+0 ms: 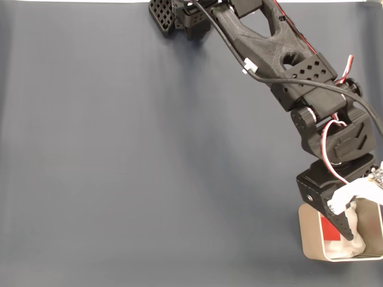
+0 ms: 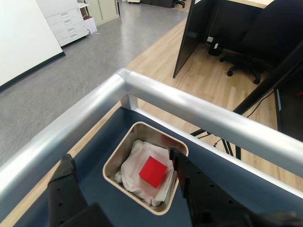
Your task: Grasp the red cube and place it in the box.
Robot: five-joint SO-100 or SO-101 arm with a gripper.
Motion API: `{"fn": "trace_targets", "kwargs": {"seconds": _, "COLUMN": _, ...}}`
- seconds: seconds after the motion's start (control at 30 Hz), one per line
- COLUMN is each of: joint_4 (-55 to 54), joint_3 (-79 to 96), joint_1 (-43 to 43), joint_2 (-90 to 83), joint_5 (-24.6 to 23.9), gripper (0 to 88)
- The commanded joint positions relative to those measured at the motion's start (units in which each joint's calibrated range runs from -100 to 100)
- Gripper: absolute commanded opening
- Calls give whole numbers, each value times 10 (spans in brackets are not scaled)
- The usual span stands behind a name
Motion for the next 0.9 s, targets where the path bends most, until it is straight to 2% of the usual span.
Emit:
{"fn": "trace_targets", "kwargs": {"seconds": 0.0, "joint_4": -2, "joint_3": -4, "joint_1": 6, "joint_2": -37, "joint_5": -7, "gripper": 445}}
{"fn": "trace_targets", "kwargs": {"seconds": 0.5, "joint_4": -6, "joint_3": -4, "joint_1": 6, "joint_2": -43, "joint_5": -12, "gripper": 425}}
{"fn": "trace_targets", "kwargs": {"seconds": 0.6, "joint_4": -6, "joint_3": 2, "joint_1": 11, "joint_2": -51, "joint_5": -9, "gripper": 350}}
{"fn": "trace_targets", "kwargs": {"seconds": 0.77, "joint_4": -26, "joint_3": 44, "joint_1": 29, "joint_2": -89, "joint_5": -7, "gripper": 42}}
{"fn": "trace_targets", "kwargs": {"seconds": 0.87, "joint_4": -29, "joint_3": 75, "joint_1": 46, "joint_2": -129, "joint_5": -7, "gripper": 5}}
